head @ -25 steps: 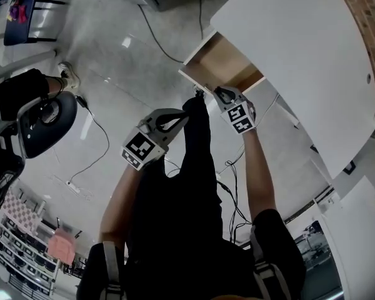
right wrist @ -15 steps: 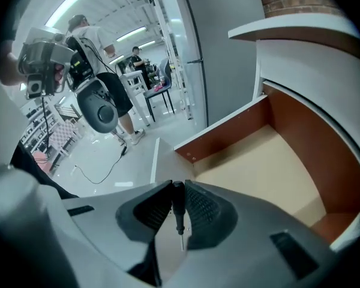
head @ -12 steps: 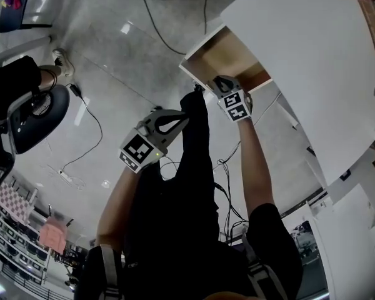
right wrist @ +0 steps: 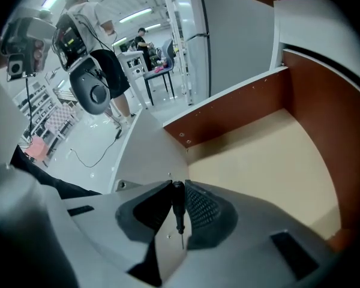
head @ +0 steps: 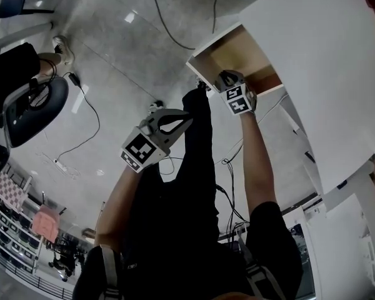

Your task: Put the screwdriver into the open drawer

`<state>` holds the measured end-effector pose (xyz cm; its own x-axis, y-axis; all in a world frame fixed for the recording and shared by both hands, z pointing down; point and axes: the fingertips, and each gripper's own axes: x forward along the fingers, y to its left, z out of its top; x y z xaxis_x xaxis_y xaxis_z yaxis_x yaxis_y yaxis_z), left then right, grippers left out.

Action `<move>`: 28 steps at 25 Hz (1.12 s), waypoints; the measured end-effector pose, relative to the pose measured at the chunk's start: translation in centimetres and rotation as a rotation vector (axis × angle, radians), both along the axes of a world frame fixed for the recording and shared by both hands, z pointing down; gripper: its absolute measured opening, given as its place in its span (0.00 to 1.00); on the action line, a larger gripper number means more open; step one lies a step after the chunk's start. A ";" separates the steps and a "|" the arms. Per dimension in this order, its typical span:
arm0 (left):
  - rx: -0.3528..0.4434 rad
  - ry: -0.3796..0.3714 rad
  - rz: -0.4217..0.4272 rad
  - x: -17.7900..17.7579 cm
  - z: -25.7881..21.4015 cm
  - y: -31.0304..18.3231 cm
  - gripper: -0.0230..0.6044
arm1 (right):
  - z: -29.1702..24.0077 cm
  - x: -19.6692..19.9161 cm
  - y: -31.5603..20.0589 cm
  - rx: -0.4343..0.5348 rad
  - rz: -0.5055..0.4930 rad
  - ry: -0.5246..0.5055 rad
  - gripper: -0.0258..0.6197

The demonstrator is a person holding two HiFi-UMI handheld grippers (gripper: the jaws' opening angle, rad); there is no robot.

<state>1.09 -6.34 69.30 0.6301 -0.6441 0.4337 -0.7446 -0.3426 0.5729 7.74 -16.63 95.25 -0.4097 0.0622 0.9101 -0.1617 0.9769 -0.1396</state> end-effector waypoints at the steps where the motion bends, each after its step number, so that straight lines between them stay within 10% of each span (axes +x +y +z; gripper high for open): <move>1: -0.001 0.003 -0.005 -0.1 0.2 -0.1 0.06 | 0.3 -0.2 -0.2 0.004 -0.005 0.000 0.23; 28: -0.030 0.000 -0.076 -0.8 3.2 0.7 0.06 | 6.5 -0.9 -1.4 0.017 -0.071 0.097 0.23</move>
<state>0.33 -5.62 72.49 0.5797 -0.6768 0.4537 -0.7680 -0.2678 0.5817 6.88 -18.03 101.75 -0.3144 0.0719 0.9466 -0.1043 0.9885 -0.1097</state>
